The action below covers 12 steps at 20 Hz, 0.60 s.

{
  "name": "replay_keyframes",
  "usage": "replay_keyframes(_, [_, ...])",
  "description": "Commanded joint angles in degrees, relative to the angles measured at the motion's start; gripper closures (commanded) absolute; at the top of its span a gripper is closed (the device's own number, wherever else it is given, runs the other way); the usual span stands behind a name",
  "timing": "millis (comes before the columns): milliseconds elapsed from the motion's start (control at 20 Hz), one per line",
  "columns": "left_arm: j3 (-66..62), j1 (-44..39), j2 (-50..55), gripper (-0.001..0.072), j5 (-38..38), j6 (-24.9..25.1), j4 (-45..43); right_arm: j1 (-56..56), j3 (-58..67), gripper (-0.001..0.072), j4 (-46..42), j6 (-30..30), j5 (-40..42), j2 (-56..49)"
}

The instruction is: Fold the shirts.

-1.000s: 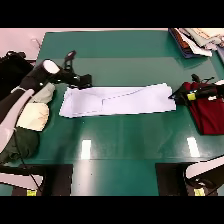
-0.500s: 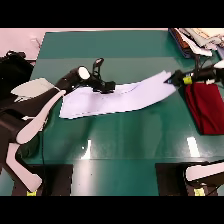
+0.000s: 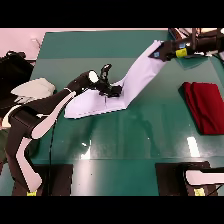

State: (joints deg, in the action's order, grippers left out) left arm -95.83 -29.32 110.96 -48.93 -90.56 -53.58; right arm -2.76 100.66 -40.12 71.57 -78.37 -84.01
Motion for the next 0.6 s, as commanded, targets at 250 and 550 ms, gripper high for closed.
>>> replay_keyframes(250, [-9.7,10.19,-7.65,0.0687,-12.35,0.98,-9.29,-16.83,2.93,0.0699,0.17,1.53,9.77,-1.07])
replay_keyframes(550, [-16.72,25.73,-20.72,0.0687,-19.54,1.03,-13.75,-34.07,10.51,0.0681,0.63,-0.07,21.49,-16.79])
